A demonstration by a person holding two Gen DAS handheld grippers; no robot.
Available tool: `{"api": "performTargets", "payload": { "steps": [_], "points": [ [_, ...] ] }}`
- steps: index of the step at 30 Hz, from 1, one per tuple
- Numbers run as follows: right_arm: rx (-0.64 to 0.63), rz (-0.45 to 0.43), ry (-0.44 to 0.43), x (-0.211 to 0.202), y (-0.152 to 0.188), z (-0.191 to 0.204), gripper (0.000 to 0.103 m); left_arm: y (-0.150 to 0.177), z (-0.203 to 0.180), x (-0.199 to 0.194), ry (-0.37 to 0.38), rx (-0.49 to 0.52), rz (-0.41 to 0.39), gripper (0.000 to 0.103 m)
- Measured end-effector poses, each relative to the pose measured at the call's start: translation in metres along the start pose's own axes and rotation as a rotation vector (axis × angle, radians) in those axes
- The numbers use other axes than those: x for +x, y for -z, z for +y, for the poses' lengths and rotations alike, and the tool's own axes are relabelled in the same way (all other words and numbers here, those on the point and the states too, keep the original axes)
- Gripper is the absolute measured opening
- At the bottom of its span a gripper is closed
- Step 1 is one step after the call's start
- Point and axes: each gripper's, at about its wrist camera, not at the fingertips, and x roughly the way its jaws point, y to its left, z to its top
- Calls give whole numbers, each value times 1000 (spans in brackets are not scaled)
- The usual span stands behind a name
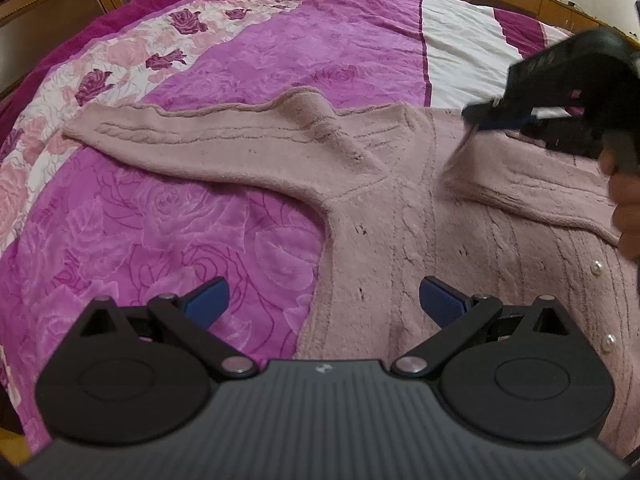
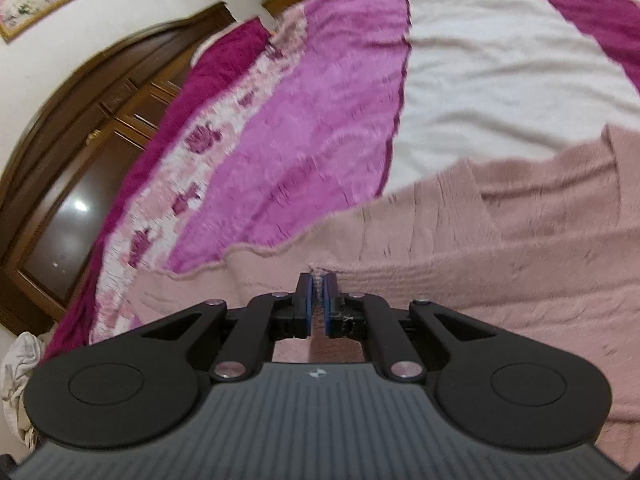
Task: Fold small clothes
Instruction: 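Carry the held sleeve across the cardigan body and open the right tool, then grasp the cardigan side edge under the folded sleeve with the left tool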
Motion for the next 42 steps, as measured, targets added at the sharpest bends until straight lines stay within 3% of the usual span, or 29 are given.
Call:
{"api": "performTargets", "payload": {
  "steps": [3, 5, 11, 19, 23, 27, 31, 34, 38, 39, 40, 42],
  "points": [
    [37, 30, -2, 8, 7, -5, 24, -7, -1, 2, 0, 8, -14, 103],
    [41, 27, -17, 4, 12, -8, 44, -13, -2, 3, 4, 19, -24, 103],
    [-8, -14, -5, -42, 21, -20, 67, -27, -12, 12, 21, 51, -34, 103],
    [52, -79, 45, -122, 37, -66, 68, -35, -29, 18, 50, 47, -21, 103],
    [20, -146, 123, -159, 49, -83, 68, -39, -35, 22, 45, 32, -17, 103],
    [-15, -150, 210, -186, 66, -102, 69, -48, -40, 31, 94, 23, -12, 86],
    [29, -127, 259, -201, 82, -128, 69, -58, -50, 47, 166, 4, 11, 65],
    [99, -147, 261, -209, 90, -146, 69, -62, -60, 62, 189, 3, 34, 58],
    [125, -184, 284, -214, 95, -158, 69, -65, -70, 77, 201, -11, 52, 58],
    [122, -185, 290, -212, 96, -161, 69, -66, -72, 80, 209, -15, 55, 52],
    [121, -185, 296, -211, 97, -163, 69, -67, -73, 82, 235, -18, 65, 30],
    [128, -184, 300, -208, 97, -168, 69, -70, -73, 87, 309, -49, 99, 9]
  ]
}}
